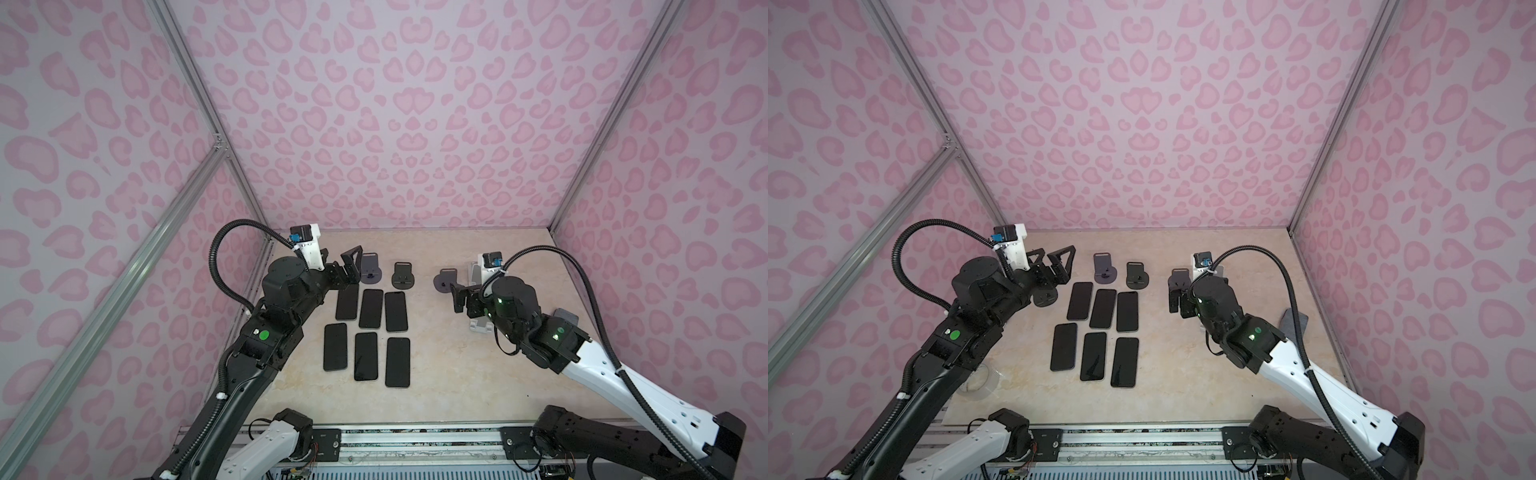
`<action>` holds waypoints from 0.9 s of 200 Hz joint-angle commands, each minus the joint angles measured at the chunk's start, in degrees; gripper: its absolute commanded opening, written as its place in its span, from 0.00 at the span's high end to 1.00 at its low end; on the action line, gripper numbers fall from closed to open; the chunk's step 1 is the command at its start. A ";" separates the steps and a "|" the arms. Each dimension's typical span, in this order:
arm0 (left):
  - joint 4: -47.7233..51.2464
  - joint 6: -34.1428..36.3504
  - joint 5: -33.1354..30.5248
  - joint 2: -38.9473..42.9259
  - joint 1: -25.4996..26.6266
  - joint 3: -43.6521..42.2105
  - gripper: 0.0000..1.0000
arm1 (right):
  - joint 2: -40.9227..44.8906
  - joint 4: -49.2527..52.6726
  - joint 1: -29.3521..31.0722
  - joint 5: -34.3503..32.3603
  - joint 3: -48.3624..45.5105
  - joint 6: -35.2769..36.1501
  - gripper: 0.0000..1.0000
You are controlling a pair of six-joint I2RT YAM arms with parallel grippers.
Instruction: Remove the phone from the phone stand
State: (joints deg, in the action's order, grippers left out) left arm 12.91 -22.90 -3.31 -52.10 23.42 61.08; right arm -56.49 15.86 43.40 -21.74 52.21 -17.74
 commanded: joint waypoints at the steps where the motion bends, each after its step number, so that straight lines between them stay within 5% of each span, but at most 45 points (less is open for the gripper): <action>1: 1.81 -0.42 -8.46 5.18 0.05 -5.53 0.02 | 5.49 -12.73 -0.20 -17.35 -9.86 -0.56 0.00; 30: -0.96 -1.99 -11.09 12.72 0.05 -15.13 0.02 | 15.04 -40.49 -1.82 -11.18 -27.79 19.39 0.00; 57: -1.17 2.79 -17.96 15.05 -0.01 -19.94 0.02 | 17.24 -34.37 -9.27 -11.48 -27.08 15.68 0.00; 88: -16.77 9.09 -18.58 17.97 -2.54 -31.62 0.02 | 17.34 -43.76 -18.62 -2.20 -30.42 19.20 0.00; 107: -27.33 18.76 -18.21 18.73 -3.70 -39.18 0.02 | 15.82 -46.32 -22.90 1.35 -31.12 18.93 0.00; 149: -41.20 25.50 -27.76 12.30 -4.86 -46.56 0.02 | 11.69 -50.64 -30.36 9.33 -34.91 19.66 0.00; 180: -63.39 28.49 -28.07 3.89 -7.06 -54.37 0.02 | 7.01 -62.20 -32.47 6.33 -39.69 16.66 0.00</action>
State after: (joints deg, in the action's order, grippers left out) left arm -27.99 1.08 -29.39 -42.72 18.24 10.85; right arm -46.70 -35.03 11.97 -15.44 15.20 0.75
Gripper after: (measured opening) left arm 0.977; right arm 0.996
